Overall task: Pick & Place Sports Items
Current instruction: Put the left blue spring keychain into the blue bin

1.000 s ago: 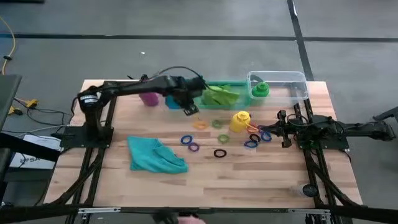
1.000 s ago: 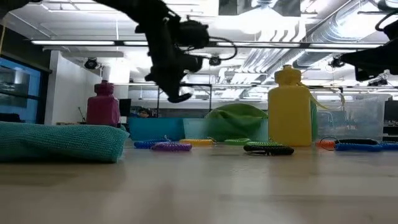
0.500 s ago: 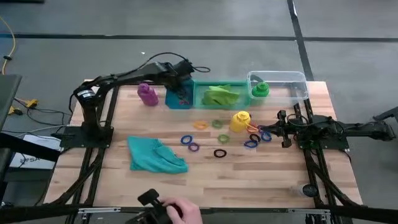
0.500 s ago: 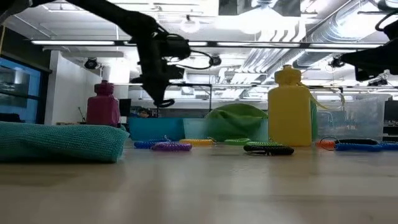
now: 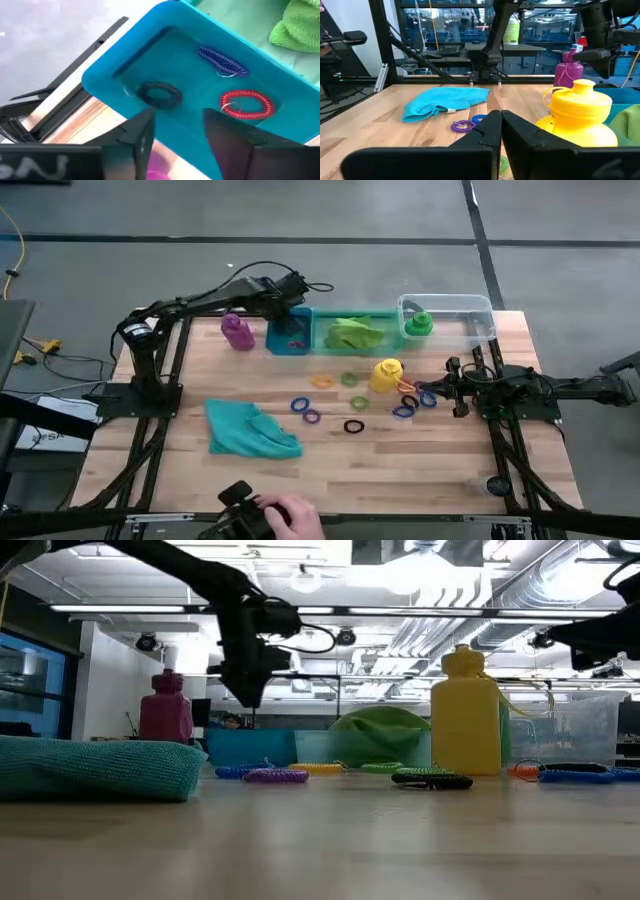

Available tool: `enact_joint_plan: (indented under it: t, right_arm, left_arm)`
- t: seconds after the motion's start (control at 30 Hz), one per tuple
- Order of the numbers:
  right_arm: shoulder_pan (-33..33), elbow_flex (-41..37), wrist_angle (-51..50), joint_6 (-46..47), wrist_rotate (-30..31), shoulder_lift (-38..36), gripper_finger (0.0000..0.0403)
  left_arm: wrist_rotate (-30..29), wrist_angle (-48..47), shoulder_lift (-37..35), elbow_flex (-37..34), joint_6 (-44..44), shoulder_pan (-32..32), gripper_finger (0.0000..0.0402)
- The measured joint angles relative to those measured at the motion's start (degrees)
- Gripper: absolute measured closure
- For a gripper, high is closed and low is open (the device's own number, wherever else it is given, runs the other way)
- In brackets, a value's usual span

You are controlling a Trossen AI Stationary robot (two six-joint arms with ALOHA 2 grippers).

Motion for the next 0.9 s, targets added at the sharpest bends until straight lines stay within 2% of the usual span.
enact_joint_plan:
  t: [0.4, 0.9]
  right_arm:
    - [-0.02, 0.00, 0.00, -0.01, 0.00, 0.01, 0.0403]
    - [-0.02, 0.00, 0.00, -0.01, 0.00, -0.01, 0.0402]
  left_arm:
    - [0.02, 0.00, 0.00, 0.00, 3.01, -1.46, 0.0250]
    - [0.01, -0.04, -0.42, 0.00, 1.88, -8.06, 0.0250]
